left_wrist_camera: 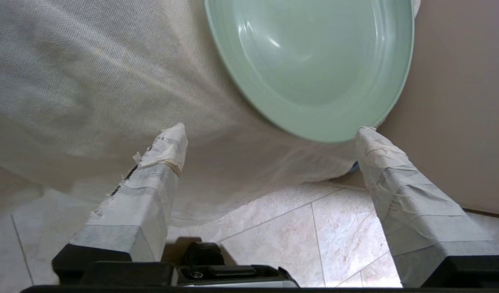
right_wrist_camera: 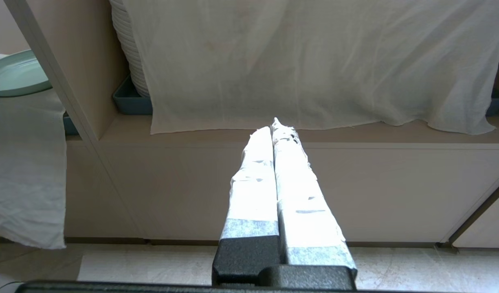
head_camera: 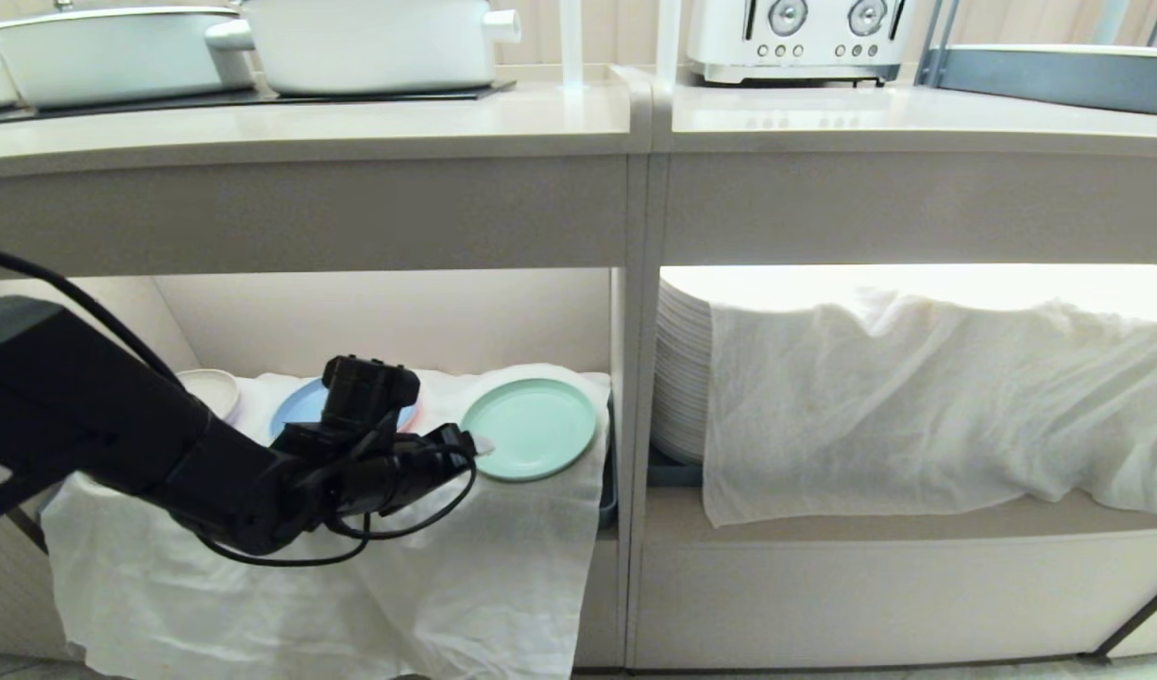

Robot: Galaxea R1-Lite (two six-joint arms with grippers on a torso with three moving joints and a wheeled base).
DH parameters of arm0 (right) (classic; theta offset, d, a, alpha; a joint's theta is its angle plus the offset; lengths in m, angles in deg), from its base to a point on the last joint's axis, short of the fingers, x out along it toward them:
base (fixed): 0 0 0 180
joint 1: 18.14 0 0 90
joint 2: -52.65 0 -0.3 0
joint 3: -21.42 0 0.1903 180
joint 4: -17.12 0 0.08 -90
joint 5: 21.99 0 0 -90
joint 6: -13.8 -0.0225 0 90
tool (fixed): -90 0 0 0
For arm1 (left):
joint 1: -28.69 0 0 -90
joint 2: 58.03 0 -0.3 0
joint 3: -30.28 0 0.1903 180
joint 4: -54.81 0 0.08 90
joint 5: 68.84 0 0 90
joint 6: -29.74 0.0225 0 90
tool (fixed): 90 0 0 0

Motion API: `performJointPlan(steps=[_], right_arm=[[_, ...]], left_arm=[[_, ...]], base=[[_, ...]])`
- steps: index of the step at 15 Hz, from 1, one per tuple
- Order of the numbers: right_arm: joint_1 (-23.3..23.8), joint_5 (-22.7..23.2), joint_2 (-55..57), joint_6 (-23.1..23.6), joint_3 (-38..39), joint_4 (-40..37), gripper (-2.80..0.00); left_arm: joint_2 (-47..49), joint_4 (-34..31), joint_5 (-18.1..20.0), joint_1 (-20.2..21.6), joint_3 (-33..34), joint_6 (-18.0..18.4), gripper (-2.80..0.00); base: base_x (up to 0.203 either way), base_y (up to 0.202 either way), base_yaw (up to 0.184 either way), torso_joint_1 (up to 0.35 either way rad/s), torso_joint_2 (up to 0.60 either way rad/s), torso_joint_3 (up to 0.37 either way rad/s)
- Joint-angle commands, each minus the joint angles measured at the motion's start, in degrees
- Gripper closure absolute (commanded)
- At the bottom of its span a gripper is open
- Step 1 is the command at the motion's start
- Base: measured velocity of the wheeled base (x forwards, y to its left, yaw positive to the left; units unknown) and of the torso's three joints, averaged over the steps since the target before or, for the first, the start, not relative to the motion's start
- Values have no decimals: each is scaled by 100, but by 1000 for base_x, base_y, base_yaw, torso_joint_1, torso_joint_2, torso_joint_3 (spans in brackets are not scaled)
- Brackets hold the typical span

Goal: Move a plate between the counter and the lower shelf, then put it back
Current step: Pick up the plate in the cupboard

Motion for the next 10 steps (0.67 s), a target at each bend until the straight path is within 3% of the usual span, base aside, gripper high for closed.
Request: performJointPlan(steps=[1,10], right_arm=[[0,0,0,1,0,0,0],[0,0,0,1,0,0,0]], left_arm=[[255,17,-5,8,-172,-26,-280],[651,17,0,16,-589,-26,-280]], base=[[0,0,0,0,0,0],[0,0,0,0,0,0]])
